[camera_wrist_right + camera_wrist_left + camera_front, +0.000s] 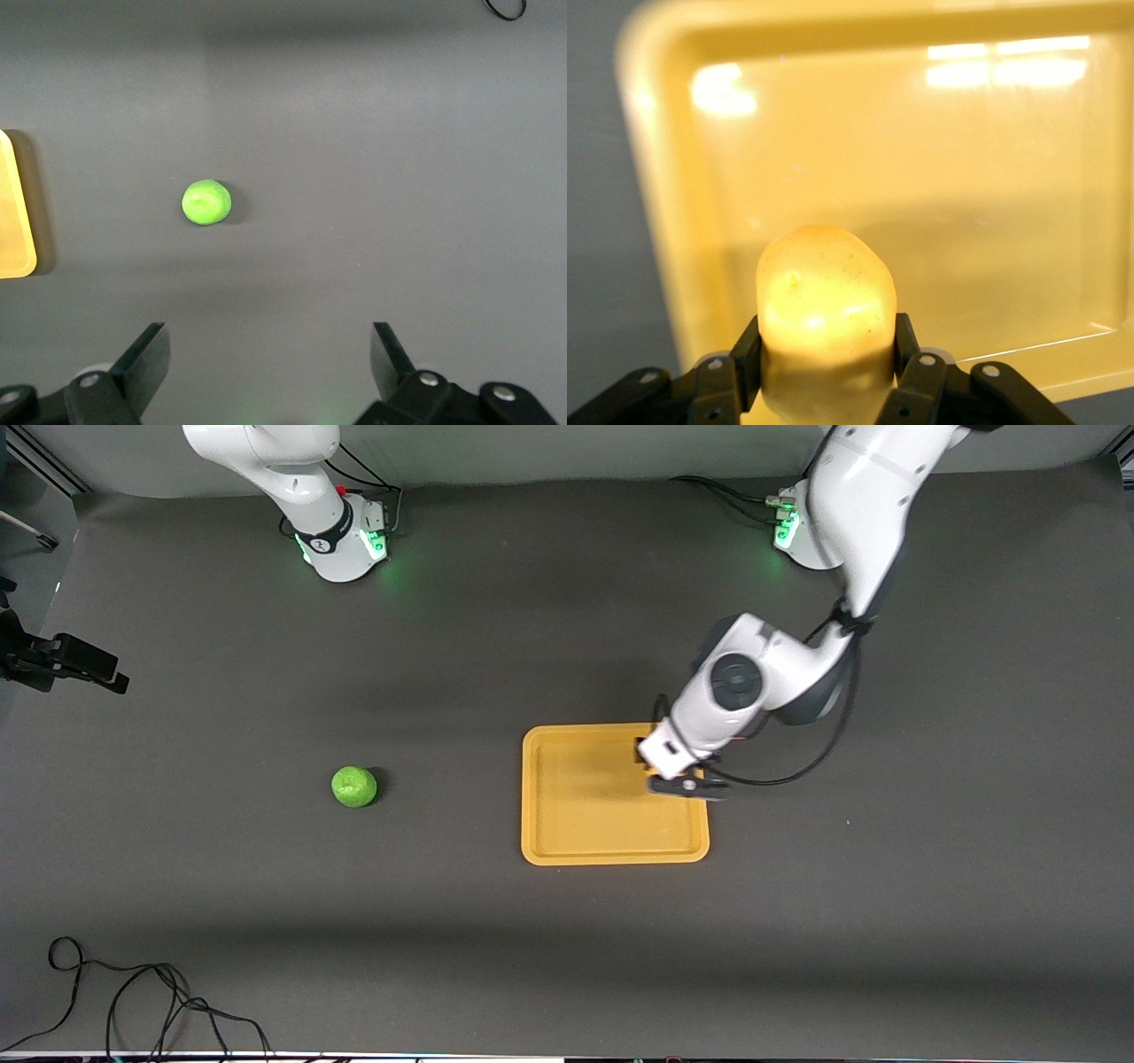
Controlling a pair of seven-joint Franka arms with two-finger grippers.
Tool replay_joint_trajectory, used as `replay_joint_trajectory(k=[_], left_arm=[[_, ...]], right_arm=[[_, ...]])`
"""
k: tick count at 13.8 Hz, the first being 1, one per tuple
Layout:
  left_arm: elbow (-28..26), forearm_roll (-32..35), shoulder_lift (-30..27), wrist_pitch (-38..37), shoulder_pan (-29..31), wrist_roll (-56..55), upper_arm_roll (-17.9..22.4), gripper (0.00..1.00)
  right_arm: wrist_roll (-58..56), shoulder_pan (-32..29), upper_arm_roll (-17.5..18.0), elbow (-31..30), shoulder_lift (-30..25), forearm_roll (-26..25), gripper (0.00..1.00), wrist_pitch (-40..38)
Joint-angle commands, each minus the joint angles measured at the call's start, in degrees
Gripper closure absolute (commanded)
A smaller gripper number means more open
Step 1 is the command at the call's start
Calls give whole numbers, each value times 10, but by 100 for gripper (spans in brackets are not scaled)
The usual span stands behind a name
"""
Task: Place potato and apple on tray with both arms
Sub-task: 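Carry the potato onto the tray and open the left gripper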
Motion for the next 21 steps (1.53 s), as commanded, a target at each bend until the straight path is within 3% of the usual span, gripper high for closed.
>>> replay_joint_trajectory(k=[1,5,8,9,10,12,16,21], left_arm=[[44,12,39,-11,-3,-9,11,65],[42,39,52,-11,0,-10,18,64],[40,43,52,-13,-1,-10,27,60],[40,43,52,-13,-1,-9,27,54],[42,43,51,-13,-1,-9,27,41],[42,57,48,-13,1,-9,28,1],[50,61,-13,-67,33,-10,26,0],[78,26,-154,-160,138,28,23,0]], right_arm=[[-7,4,-4,-8,-8,5,0,3],[2,17,7,-2,-6,6,0,3],[54,78,9,7,-3,5,0,3],[71,105,9,7,-2,5,0,3],[77,125,9,4,-2,5,0,6],[77,130,9,-17,-7,6,0,26],[77,134,7,-113,-17,6,0,103],[99,150,8,-282,30,6,0,351]])
